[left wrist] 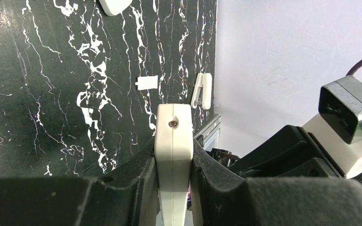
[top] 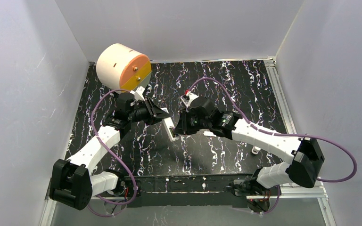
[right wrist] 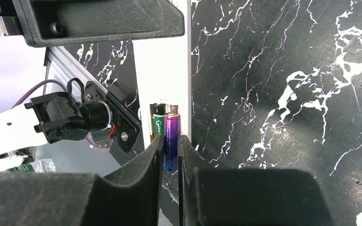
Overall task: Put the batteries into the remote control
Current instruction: Load the battery into the remote control.
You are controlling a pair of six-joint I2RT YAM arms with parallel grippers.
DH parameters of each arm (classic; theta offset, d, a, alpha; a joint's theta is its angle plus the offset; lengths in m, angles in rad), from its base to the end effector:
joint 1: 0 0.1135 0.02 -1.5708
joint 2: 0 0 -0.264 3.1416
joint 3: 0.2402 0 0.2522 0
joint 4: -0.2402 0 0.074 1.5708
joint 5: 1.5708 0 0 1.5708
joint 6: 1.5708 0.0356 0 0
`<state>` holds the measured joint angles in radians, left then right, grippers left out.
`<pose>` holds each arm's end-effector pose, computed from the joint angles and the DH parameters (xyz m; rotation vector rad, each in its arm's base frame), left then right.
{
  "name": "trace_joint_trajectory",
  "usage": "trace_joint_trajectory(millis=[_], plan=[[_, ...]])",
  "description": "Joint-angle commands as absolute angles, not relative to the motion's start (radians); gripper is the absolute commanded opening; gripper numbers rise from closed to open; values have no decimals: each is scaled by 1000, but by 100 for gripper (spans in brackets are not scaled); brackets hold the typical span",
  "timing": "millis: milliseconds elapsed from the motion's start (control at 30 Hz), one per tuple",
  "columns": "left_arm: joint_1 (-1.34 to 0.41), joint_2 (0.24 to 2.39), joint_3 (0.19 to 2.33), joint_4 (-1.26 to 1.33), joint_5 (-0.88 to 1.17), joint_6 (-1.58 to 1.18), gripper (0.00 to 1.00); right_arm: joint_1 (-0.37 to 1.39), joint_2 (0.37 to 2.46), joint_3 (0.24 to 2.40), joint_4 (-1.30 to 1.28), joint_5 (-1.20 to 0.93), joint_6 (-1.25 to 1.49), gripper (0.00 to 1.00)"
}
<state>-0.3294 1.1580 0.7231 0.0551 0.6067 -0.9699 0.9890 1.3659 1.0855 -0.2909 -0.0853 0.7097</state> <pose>0.2370 -0.1025 0.2683 -0.2408 2.1557 -1.3986 0.1680 0.2610 0.3026 -0.3800 2.3112 1.0259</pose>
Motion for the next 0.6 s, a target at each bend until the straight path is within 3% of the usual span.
trace_joint_trajectory(millis=[0, 567], plan=[[-332, 1150, 767, 77, 648, -997, 0, 1000, 1382, 1137, -311, -78, 685, 22], [-330, 1149, 772, 78, 631, -1034, 0, 1028, 1420, 1198, -430, -20, 664, 24]])
